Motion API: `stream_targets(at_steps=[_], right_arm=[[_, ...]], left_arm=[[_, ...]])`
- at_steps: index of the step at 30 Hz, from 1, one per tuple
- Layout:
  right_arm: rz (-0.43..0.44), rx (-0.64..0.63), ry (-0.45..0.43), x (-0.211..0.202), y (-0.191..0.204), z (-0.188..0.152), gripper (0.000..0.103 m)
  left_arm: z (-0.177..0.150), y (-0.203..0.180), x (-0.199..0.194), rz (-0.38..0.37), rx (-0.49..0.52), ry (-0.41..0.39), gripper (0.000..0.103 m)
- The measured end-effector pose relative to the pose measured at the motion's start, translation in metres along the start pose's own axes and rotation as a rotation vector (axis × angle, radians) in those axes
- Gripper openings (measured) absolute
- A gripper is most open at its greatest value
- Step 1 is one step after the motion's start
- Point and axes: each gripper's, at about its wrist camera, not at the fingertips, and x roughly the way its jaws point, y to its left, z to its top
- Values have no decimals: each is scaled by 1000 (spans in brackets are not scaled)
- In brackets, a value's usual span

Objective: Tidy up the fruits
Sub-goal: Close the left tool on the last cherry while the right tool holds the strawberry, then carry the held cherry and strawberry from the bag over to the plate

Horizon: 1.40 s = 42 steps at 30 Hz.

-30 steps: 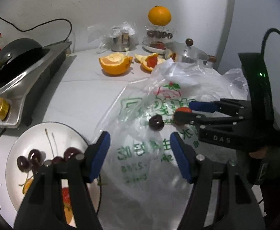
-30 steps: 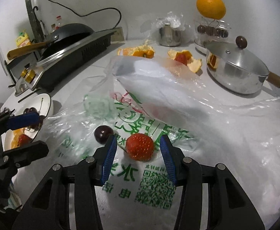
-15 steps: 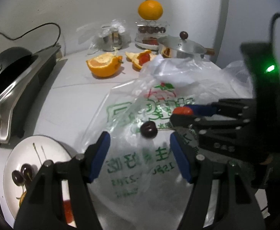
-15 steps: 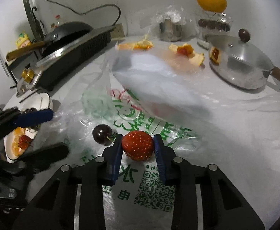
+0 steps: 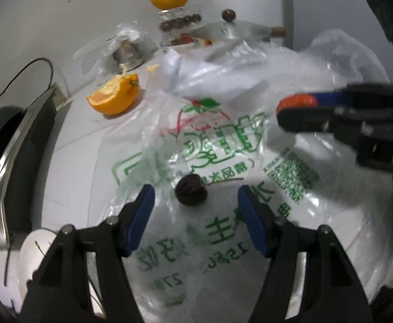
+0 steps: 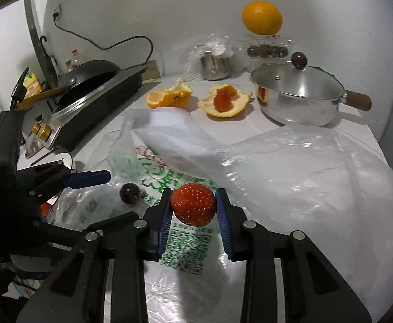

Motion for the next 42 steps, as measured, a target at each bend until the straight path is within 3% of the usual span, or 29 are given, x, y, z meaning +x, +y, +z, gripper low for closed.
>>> stream_targets(at_steps=[2, 14, 32, 42], right_arm=[[2, 5, -8, -1, -1, -1, 34], [5, 28, -18, -1, -3, -1, 34], [-22, -8, -43, -25, 21, -1, 34], [-34, -31, -53, -41, 40, -4, 34]], left_arm=[[1, 0, 4, 1, 17, 4, 65], [5, 8, 14, -34, 48, 20, 28], [-7, 7, -35, -100, -13, -48, 28], [-18, 12, -68, -99, -35, -99, 28]])
